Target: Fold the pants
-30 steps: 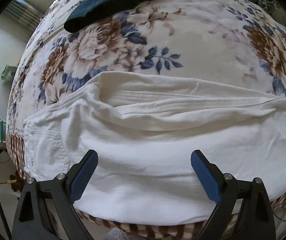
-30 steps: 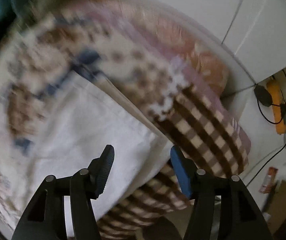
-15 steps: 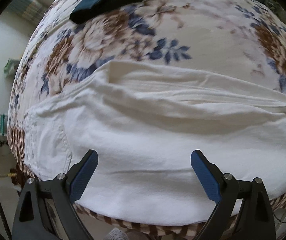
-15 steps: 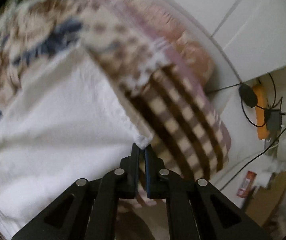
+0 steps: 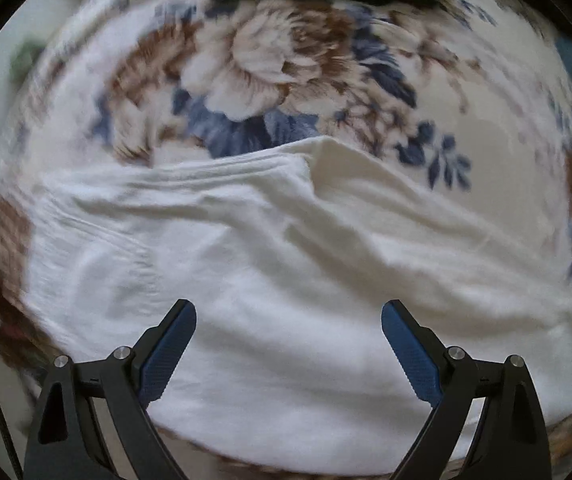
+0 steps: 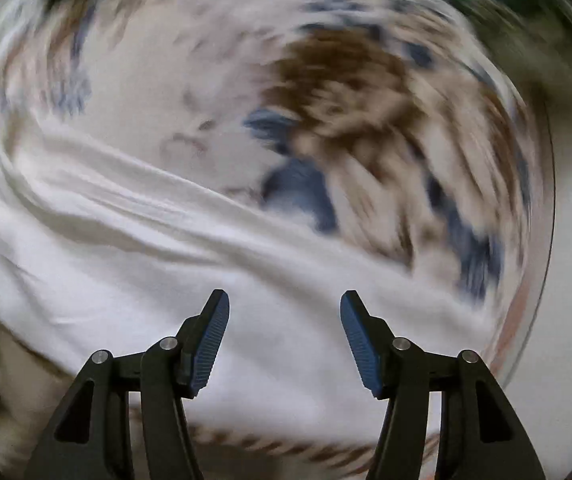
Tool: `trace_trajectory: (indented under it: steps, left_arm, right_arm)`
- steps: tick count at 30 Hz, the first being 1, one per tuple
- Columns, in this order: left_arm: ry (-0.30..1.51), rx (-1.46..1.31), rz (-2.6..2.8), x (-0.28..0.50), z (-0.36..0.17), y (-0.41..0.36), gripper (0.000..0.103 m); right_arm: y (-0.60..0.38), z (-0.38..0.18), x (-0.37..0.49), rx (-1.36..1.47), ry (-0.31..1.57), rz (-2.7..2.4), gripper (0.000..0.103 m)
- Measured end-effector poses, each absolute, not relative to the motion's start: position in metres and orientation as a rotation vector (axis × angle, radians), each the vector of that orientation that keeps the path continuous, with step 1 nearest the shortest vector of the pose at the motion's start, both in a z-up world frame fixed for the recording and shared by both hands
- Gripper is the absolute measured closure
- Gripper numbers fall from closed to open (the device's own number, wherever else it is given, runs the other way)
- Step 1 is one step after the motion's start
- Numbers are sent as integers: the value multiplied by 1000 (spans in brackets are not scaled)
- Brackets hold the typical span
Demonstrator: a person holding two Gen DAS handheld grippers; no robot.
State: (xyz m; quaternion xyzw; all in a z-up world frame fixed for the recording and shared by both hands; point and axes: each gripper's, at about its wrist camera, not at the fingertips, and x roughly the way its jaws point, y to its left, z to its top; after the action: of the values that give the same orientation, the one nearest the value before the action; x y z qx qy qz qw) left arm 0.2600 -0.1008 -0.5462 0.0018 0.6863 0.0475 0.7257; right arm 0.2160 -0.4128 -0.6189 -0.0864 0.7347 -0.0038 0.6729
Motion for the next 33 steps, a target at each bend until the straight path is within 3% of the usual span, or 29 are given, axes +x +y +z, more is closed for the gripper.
trace_trajectory:
  steps: [2, 4, 6, 8, 11, 21, 24, 25, 27, 29, 30, 33]
  left_arm:
    - [1599, -154, 65, 273, -561, -91, 11]
    - [1664, -248, 51, 282, -577, -86, 28]
    - [1691, -328, 32, 289, -591, -83, 66]
    - [1685, -351, -4, 296, -596, -87, 91]
    - [1624, -286, -3, 300, -586, -98, 97]
    - [1531, -188, -28, 339, -578, -117, 101]
    - [1473, -156, -31, 342, -560, -109, 97]
    - [1459, -127, -13, 339, -553, -104, 93]
    - [1459, -122, 20, 330, -544, -88, 63]
    - [1517, -192, 47, 320, -545, -64, 40]
    - [1539, -239, 51, 320, -543, -55, 40]
    - [1637, -400, 50, 308, -562, -41, 40]
  right_arm:
    - [-401, -643, 228, -318, 1704, 26, 43]
    - [-395, -656, 231, -376, 1723, 68, 60]
    - [-391, -657, 230, -368, 1722, 89, 82]
    - [-388, -654, 227, -373, 1707, 65, 91]
    - [-391, -646, 221, -293, 1682, 16, 95]
    - [-410, -640, 218, -156, 1616, -109, 97]
    - [-417, -649, 237, -72, 1695, -126, 90]
    - [-421, -645, 239, -17, 1713, -133, 87]
    - [-422, -624, 242, 64, 1686, -113, 70]
    - [-410, -604, 244, 110, 1642, -17, 55]
    - [-399, -596, 245, 108, 1631, 35, 49]
    - [-354, -595, 251, 59, 1629, 199, 49]
